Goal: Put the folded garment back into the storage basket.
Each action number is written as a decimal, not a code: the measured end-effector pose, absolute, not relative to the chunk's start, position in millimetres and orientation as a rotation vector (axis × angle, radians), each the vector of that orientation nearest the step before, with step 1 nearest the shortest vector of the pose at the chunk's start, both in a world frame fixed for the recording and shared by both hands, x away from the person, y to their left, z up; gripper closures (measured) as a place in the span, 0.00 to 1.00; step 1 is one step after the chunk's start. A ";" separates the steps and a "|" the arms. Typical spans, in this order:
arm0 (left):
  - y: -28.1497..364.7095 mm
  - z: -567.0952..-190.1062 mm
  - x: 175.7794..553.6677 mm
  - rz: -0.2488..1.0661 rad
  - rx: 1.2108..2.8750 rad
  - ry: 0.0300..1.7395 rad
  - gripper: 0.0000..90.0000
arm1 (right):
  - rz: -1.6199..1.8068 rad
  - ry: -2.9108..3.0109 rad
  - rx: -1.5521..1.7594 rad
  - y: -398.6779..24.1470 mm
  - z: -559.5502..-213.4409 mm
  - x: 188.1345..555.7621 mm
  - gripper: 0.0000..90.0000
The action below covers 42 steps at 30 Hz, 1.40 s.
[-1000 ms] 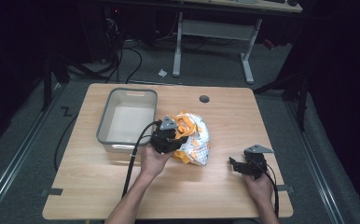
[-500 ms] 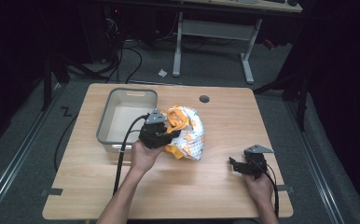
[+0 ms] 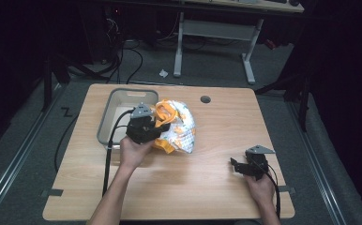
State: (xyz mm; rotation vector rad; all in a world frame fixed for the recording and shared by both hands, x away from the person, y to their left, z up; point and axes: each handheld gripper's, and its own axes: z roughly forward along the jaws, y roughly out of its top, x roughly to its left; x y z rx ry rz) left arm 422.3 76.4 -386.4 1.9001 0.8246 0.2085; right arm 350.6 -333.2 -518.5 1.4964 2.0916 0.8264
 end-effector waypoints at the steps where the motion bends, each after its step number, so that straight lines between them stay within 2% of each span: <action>1: 78.3 -384.8 422.7 0.215 1.897 0.828 0.84 | 0.826 2.092 1.495 -333.3 -518.5 350.7 0.30; 42: 152.3 -373.0 441.6 0.269 1.829 0.966 0.84 | 0.827 2.093 1.494 -333.3 -518.5 350.6 0.30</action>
